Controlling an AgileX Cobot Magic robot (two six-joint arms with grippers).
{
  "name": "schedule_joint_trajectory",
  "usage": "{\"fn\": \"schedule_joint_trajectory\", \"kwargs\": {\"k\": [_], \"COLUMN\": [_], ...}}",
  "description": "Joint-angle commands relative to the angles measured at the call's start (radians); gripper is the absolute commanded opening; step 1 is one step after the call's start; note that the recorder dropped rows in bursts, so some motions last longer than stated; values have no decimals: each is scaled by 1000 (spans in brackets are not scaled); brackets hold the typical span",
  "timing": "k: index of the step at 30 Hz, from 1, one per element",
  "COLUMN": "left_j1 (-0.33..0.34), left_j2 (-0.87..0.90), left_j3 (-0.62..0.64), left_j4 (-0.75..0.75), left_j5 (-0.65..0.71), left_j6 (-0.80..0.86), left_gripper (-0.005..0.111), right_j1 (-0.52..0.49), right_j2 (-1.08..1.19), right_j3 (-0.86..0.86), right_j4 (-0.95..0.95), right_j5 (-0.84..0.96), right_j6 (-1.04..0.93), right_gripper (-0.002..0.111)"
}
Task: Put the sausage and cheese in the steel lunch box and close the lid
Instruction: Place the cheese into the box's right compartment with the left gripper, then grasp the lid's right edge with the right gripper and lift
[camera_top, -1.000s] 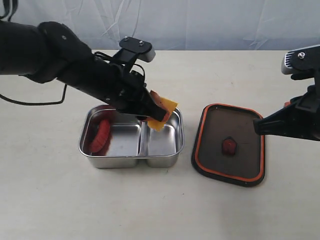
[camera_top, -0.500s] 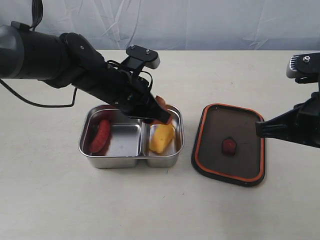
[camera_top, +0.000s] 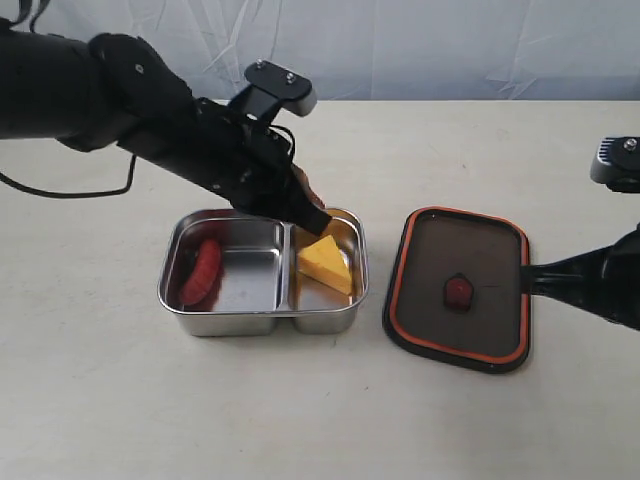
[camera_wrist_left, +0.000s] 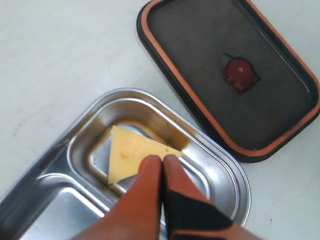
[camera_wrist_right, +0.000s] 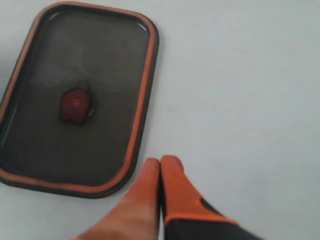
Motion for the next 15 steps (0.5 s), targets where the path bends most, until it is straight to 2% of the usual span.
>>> {"fn": "schedule_joint_trajectory", "kwargs": {"k": [1,6,12,15], "left_j1": [12,23,23,23], "left_j2": [-98,-203,-305,-335], "left_j3": [-5,21,92,125], "left_j4": [197,497,538,538], "left_j5": [2,0,11,19], "left_j6": [-197,-467,-498,-498], "left_gripper": [0,0,0,0], "right_j1": [-100,-277,-391,-401], "right_j2": [-7,59,266,380], "right_j3": [-7,-44,-174,-242], "right_j4": [67,262,522,560], "right_j5": [-16,-117,-166,-164], "right_j6": [-84,-335,-675,-748], "right_gripper": [0,0,0,8]}}
